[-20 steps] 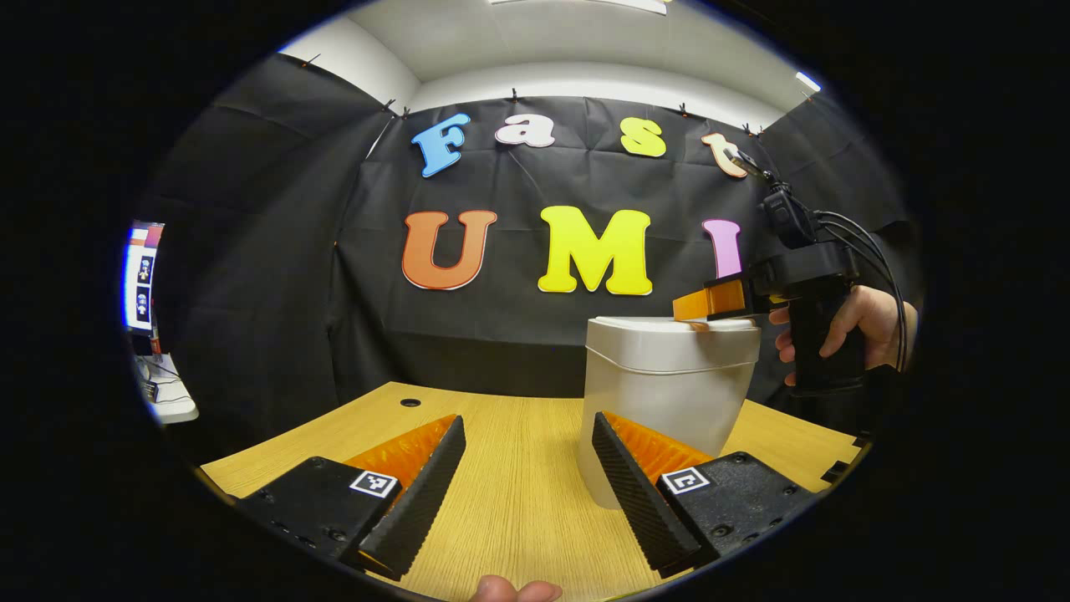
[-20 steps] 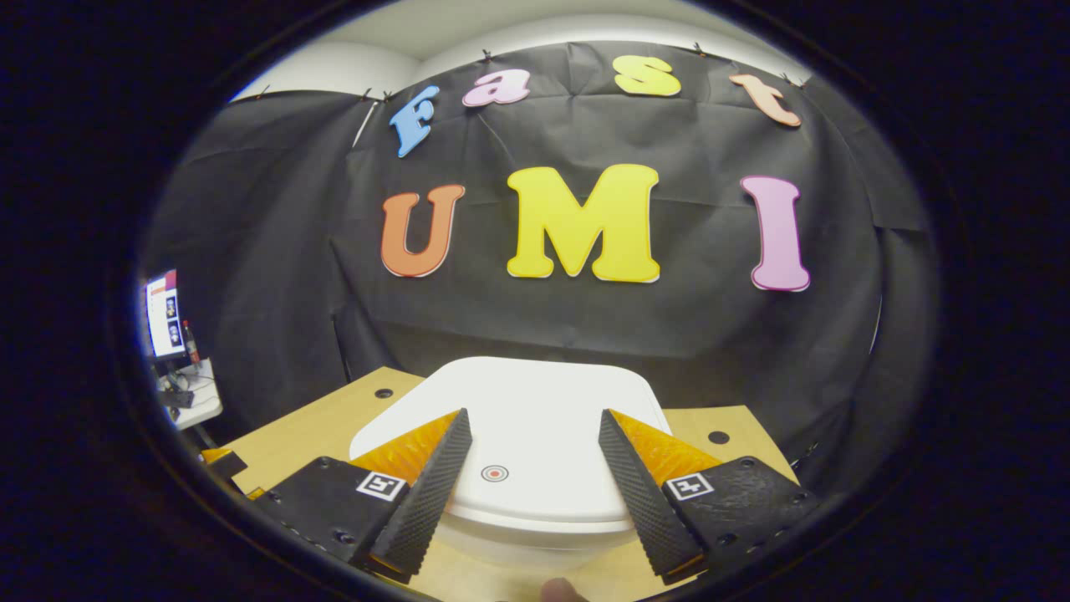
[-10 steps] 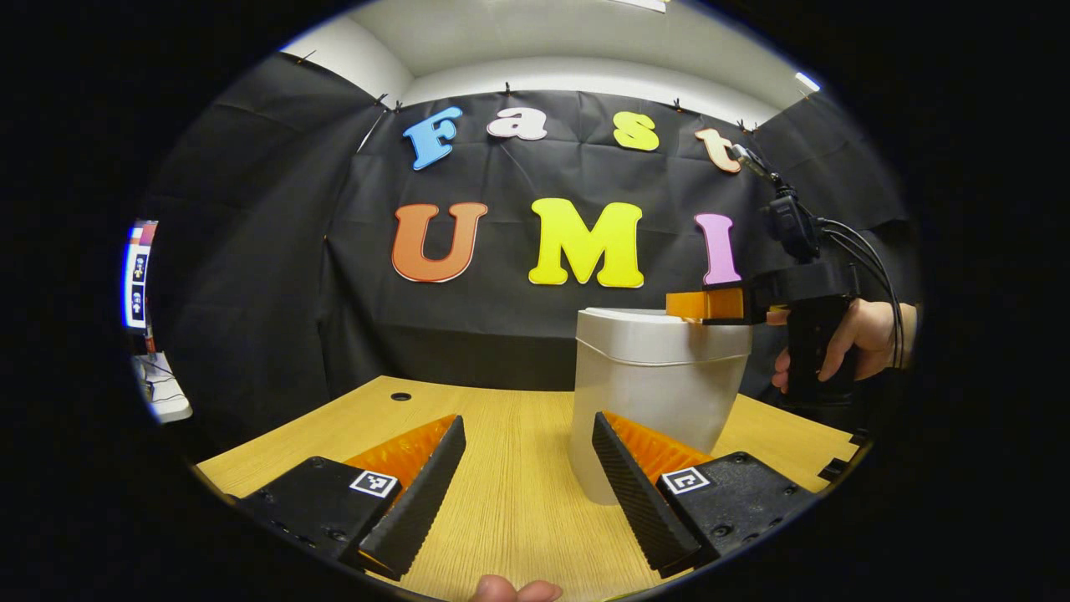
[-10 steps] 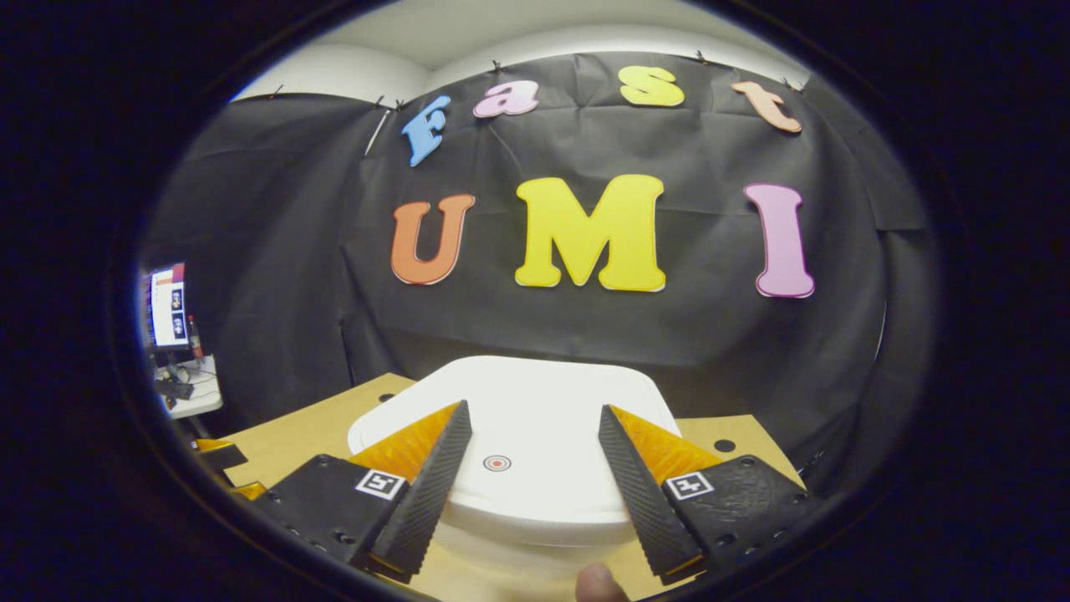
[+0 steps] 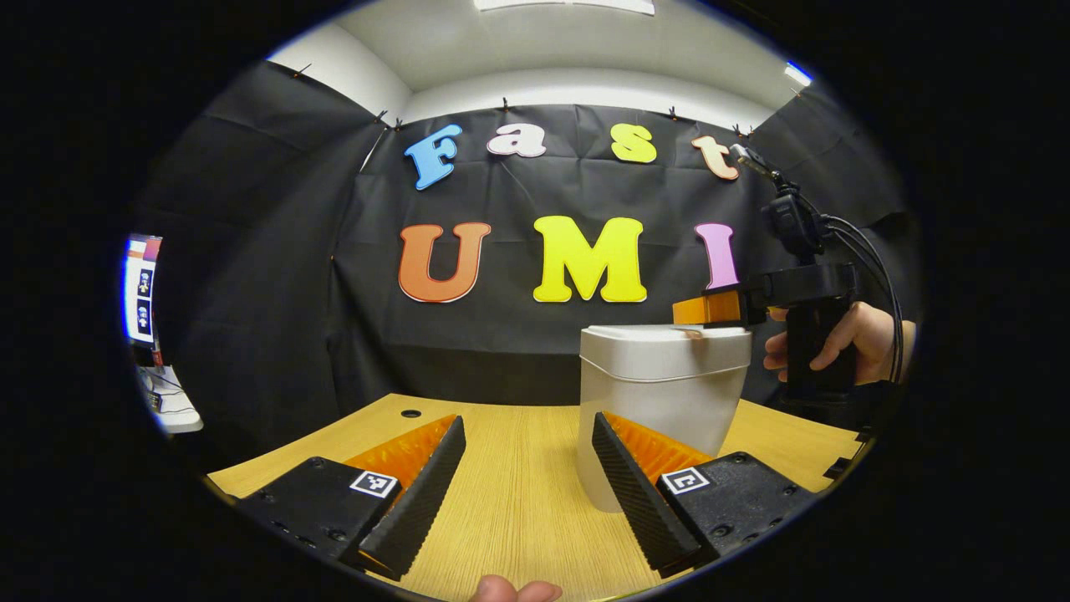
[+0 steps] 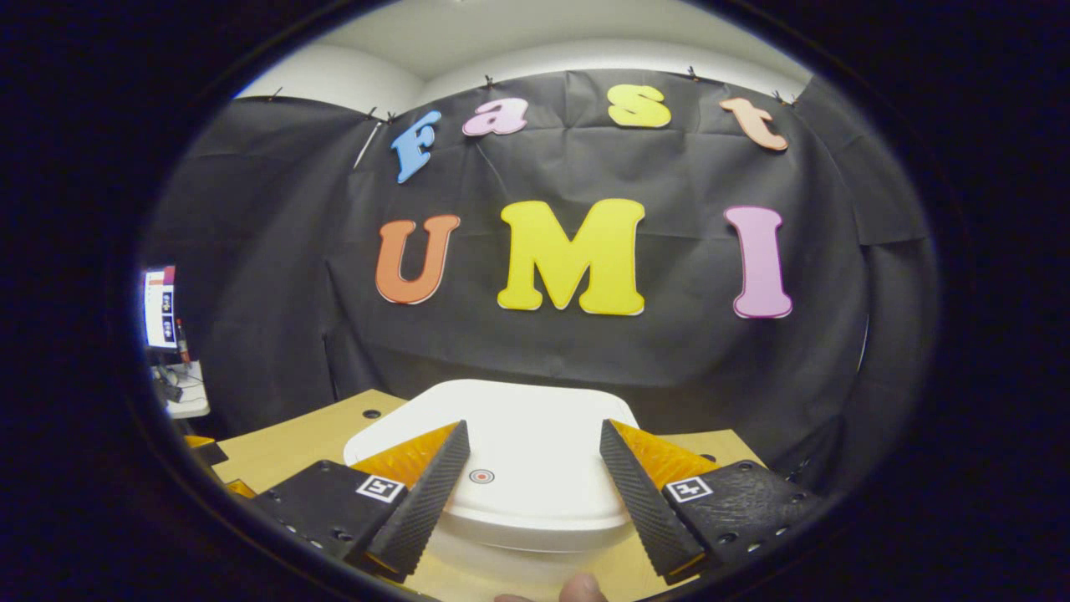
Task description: Press the lid of the desktop garbage bin to open it, pick up the crumpled paper on the desktop and throw it into the bin, then pick up the pop can on the desktop and drop it into the bin, and finally close the garbage bin lid.
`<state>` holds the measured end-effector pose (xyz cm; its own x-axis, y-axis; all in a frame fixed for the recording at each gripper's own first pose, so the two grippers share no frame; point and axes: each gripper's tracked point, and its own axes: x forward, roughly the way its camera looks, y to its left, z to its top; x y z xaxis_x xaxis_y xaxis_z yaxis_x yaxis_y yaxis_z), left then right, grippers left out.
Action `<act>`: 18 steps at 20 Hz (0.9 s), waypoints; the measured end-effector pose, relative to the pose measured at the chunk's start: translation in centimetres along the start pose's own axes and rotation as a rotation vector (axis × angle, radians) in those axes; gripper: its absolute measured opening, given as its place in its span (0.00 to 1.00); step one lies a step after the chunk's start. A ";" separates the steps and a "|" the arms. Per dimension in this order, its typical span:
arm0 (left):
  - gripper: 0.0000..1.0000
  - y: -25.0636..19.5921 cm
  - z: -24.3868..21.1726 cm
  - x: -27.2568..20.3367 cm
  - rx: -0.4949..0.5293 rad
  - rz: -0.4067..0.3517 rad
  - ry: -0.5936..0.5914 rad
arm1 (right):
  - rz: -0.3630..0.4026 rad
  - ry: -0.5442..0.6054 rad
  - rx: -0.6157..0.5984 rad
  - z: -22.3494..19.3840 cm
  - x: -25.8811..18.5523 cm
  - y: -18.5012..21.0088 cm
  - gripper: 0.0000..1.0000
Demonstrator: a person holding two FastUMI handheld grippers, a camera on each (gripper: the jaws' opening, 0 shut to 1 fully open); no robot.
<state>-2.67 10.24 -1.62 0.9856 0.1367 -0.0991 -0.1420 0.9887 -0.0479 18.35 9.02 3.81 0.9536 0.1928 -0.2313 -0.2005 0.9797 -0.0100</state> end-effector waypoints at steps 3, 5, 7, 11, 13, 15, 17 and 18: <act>0.98 -0.5 0.3 -0.2 0.010 -0.008 -0.009 | 0.001 -0.143 0.036 1.5 -2.9 -0.8 0.95; 0.98 -0.2 0.6 -0.2 0.016 -0.003 -0.020 | -0.033 -0.195 0.039 1.0 -4.7 -2.1 0.95; 0.98 -0.1 0.6 0.0 0.005 0.001 -0.017 | -0.055 -0.208 0.052 0.0 -6.7 -2.8 0.95; 0.98 -0.1 0.5 -0.1 0.006 0.009 -0.019 | -0.063 -0.211 0.061 -3.5 -11.4 -3.0 0.95; 0.98 -0.1 0.6 -0.2 0.011 0.011 -0.023 | -0.101 -0.200 0.073 -6.0 -12.7 -3.9 0.95; 0.98 -0.4 0.4 0.0 0.015 0.008 -0.020 | -0.138 -0.178 0.084 -8.2 -14.0 -4.7 0.95; 0.98 -0.9 0.3 0.0 0.020 0.000 -0.018 | -0.164 -0.179 0.086 -8.8 -15.3 -5.0 0.97; 0.98 -1.1 0.2 0.0 0.021 -0.005 -0.018 | -0.170 -0.190 0.080 -8.9 -15.9 -4.9 0.97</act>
<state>-2.52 9.17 -1.38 0.9878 0.1330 -0.0809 -0.1356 0.9904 -0.0270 2.19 0.68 -1.08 0.9986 0.0247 -0.0461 -0.0226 0.9987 0.0452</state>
